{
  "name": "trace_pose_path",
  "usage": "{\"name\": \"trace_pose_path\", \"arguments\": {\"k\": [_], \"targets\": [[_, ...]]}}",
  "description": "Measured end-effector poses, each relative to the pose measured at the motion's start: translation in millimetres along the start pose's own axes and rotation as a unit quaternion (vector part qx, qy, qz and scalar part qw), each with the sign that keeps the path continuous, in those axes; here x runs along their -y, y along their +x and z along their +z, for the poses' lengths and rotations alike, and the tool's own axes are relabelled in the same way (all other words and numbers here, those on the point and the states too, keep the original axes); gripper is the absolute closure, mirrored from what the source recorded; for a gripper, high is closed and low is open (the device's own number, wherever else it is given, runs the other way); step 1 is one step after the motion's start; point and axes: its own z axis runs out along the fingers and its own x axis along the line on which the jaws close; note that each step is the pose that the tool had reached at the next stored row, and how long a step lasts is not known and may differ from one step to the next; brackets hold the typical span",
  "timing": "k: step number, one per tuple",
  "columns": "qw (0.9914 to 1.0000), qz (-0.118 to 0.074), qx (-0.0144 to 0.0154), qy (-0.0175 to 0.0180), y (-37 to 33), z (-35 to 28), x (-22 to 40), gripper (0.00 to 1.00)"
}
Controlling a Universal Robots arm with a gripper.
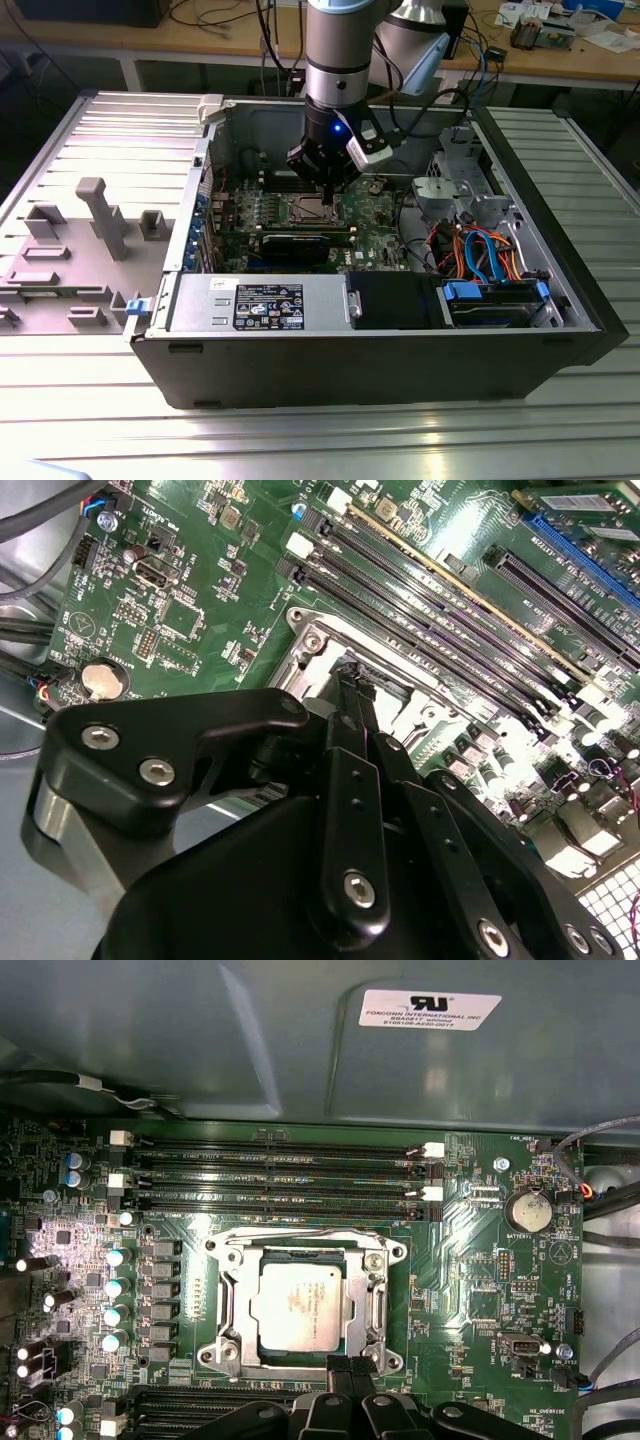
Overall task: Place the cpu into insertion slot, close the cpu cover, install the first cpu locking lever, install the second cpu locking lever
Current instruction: 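Install the second cpu locking lever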
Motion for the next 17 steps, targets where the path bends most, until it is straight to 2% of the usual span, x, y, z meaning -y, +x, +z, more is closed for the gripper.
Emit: {"name": "trace_pose_path", "arguments": {"k": [10, 14, 17], "targets": [[1.0, 0.0, 0.0, 0.0, 0.0, 0.0, 0.5, 0.89], [1.0, 0.0, 0.0, 0.0, 0.2, 0.2, 5.4, 0.89], [1.0, 0.0, 0.0, 0.0001, 0.2, -1.6, 6.3, 0.89]]}}
